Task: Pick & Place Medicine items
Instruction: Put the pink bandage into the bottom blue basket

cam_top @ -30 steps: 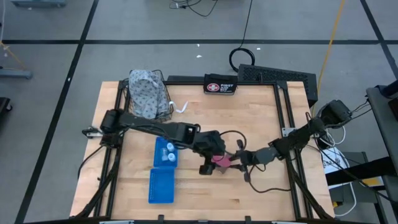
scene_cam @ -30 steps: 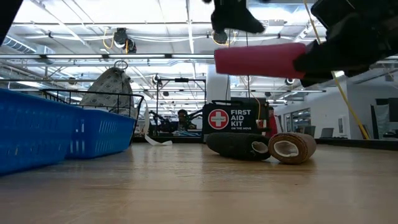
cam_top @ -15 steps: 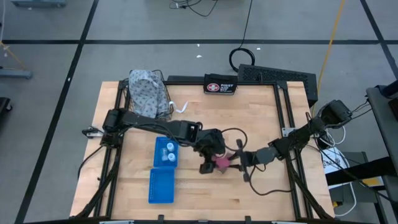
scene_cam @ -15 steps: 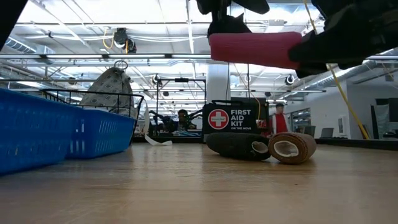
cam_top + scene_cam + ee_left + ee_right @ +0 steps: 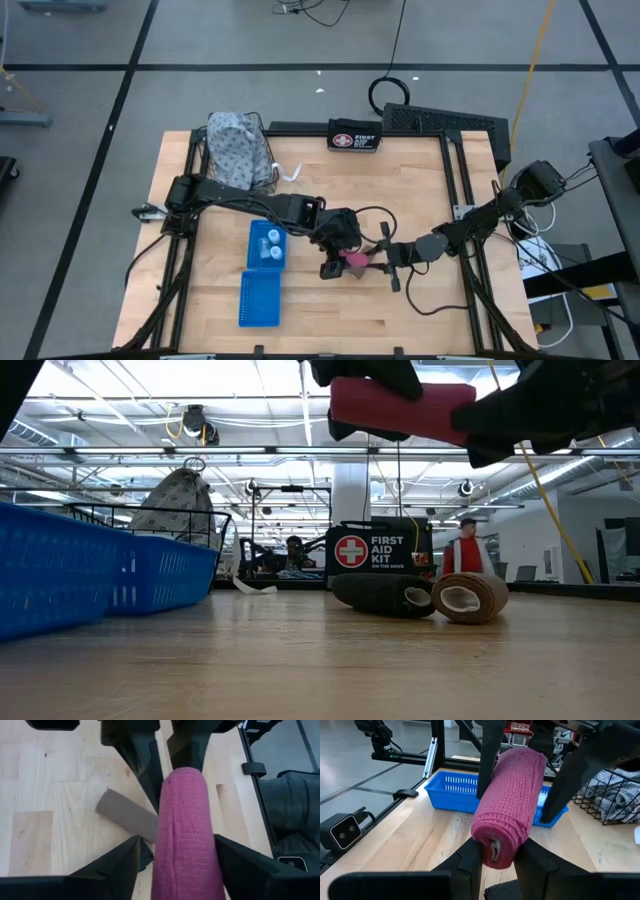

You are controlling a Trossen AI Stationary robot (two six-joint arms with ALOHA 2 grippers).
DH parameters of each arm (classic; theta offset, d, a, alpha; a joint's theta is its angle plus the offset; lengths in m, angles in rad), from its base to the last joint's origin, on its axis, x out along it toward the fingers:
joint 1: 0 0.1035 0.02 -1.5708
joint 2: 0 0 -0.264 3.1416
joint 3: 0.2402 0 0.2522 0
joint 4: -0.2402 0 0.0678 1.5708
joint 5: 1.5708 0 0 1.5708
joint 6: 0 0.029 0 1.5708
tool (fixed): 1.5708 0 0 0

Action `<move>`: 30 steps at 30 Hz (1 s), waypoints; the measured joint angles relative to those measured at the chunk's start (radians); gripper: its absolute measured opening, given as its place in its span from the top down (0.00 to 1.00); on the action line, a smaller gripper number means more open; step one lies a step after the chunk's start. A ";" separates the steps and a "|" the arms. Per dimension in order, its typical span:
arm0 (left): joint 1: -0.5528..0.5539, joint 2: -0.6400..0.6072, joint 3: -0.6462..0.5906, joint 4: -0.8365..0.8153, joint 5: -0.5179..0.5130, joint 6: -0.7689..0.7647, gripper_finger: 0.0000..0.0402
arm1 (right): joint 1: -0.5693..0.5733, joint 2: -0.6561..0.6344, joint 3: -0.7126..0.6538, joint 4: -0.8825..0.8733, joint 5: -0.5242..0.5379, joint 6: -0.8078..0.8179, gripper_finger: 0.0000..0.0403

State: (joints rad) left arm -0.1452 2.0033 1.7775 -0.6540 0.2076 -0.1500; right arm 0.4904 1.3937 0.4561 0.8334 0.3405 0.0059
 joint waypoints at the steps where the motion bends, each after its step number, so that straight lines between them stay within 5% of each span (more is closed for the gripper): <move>1: -0.001 0.000 0.000 0.000 0.000 0.004 0.41 | 0.000 0.000 0.000 0.000 0.000 0.000 0.79; 13: -0.009 -0.007 -0.001 -0.011 -0.101 -0.048 0.80 | -0.001 0.000 -0.002 -0.011 0.009 0.137 0.72; 23: -0.191 -0.074 -0.002 -0.138 -0.472 -0.296 0.80 | 0.002 0.000 -0.019 -0.012 -0.019 0.170 0.67; 30: -0.414 -0.132 -0.001 -0.306 -0.780 -0.683 0.80 | 0.001 0.000 -0.018 0.037 -0.006 0.166 0.68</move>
State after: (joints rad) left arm -0.5589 1.8711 1.7764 -0.9602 -0.5722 -0.8328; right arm 0.4911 1.3933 0.4380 0.8702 0.3342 0.1722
